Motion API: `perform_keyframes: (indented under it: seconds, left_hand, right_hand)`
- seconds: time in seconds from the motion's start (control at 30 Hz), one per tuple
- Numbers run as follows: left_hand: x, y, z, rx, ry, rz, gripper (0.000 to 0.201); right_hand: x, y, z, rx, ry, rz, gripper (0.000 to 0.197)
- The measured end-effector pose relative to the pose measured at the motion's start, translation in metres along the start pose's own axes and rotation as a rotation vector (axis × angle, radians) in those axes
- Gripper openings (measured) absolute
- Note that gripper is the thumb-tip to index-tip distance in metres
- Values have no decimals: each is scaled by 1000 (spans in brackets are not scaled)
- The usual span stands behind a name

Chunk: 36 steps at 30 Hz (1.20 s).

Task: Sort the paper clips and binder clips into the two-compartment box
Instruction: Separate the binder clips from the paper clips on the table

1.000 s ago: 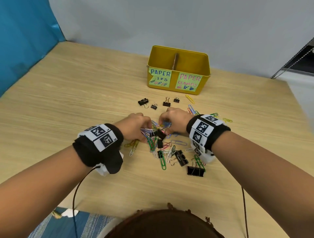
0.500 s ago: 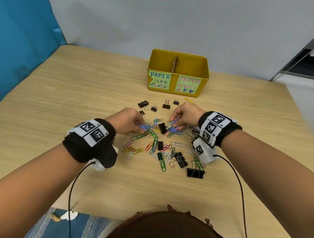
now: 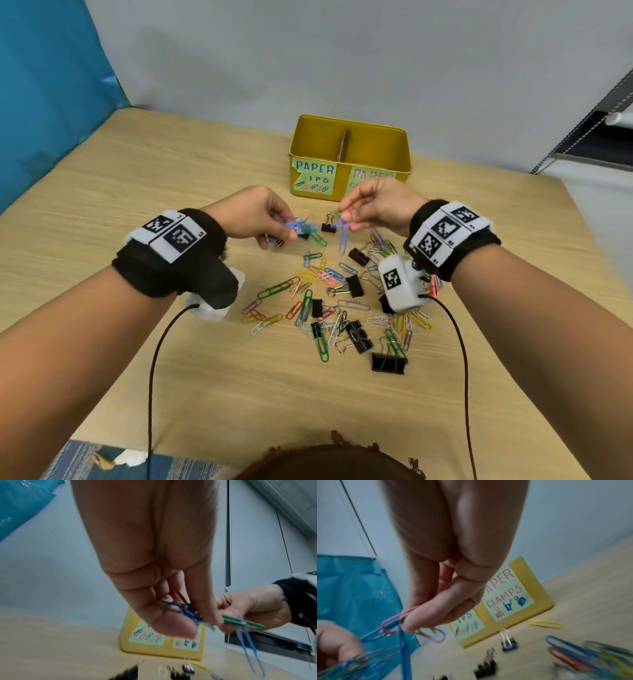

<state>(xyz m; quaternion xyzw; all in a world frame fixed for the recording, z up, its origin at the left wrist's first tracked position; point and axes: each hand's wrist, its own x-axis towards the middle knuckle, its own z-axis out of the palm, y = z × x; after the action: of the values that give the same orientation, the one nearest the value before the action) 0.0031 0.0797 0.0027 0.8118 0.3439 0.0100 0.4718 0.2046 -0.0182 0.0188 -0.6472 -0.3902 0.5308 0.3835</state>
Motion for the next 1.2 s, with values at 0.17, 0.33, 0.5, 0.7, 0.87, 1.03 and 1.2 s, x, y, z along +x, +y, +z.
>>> perform_keyframes:
  seconds: [0.17, 0.33, 0.5, 0.7, 0.87, 1.03, 1.2]
  left_hand:
    - [33, 30, -35, -77, 247, 96, 27]
    - [79, 50, -55, 17, 457, 44, 31]
    - [105, 66, -58, 208, 453, 6, 31]
    - [90, 71, -53, 308, 463, 51, 39]
    - [45, 41, -21, 334, -26, 108, 25]
    - [30, 1, 28, 708, -280, 20, 66]
    - [12, -6, 50, 772, -384, 27, 61]
  right_hand:
    - [22, -53, -17, 256, 253, -236, 21]
    - [62, -86, -15, 346, 438, -308, 27]
    - [96, -92, -4, 125, 504, -128, 25]
    - [93, -81, -6, -287, 495, -87, 26]
    - [46, -61, -6, -584, -14, 20, 20]
    - [23, -12, 14, -1023, -312, 280, 14]
    - [8, 14, 35, -1292, -365, 339, 22]
